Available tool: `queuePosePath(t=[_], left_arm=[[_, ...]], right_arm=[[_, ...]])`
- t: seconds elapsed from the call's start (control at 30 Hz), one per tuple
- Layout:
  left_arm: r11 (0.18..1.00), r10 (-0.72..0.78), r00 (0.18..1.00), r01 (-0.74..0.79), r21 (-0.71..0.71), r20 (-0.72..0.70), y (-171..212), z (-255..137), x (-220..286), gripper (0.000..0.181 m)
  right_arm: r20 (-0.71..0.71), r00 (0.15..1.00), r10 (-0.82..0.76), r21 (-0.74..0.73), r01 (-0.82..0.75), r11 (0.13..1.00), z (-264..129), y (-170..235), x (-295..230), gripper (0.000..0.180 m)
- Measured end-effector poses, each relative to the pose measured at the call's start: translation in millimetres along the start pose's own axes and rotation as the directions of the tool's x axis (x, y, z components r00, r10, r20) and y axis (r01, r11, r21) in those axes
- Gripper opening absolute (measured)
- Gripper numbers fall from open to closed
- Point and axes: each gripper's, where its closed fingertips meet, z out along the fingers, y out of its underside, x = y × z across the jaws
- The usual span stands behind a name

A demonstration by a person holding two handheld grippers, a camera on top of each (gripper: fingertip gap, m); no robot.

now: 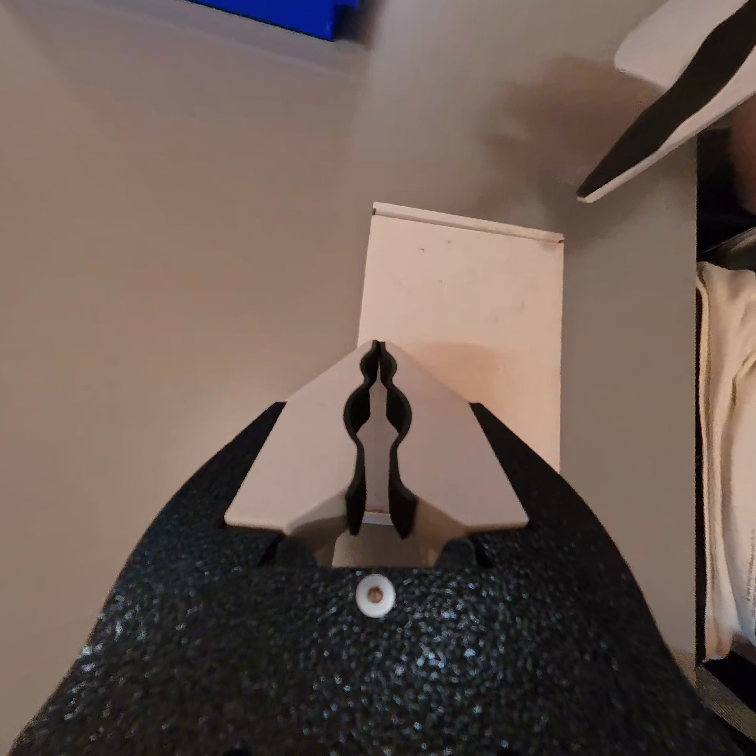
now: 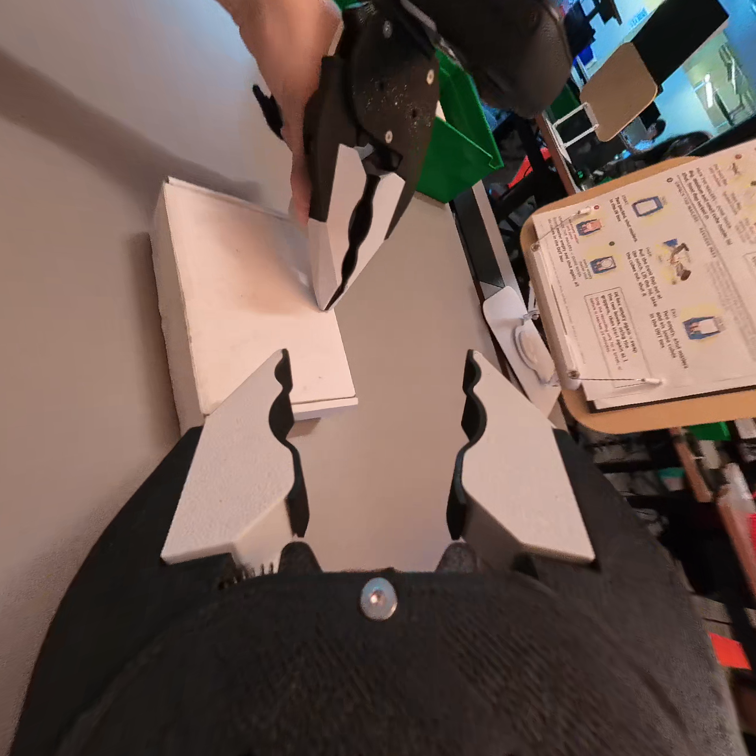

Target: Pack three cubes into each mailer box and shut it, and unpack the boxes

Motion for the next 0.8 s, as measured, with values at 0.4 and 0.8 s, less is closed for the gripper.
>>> queuePosePath(t=[0.4, 0.8], left_arm=[[0.991, -0.107, 0.994, 0.107, 0.080, -0.008, -4, 1, -22, 0.000], [0.954, -0.006, 0.992, -0.032, 0.300, 0.125, -22, -32, -22, 0.051]], right_arm=[[0.208, 0.935, -0.287, -0.171, 0.324, 0.931, 33, 6, -86, 0.101], [0.123, 0.879, -0.460, -0.248, 0.476, 0.844, 56, 36, -73, 0.071]])
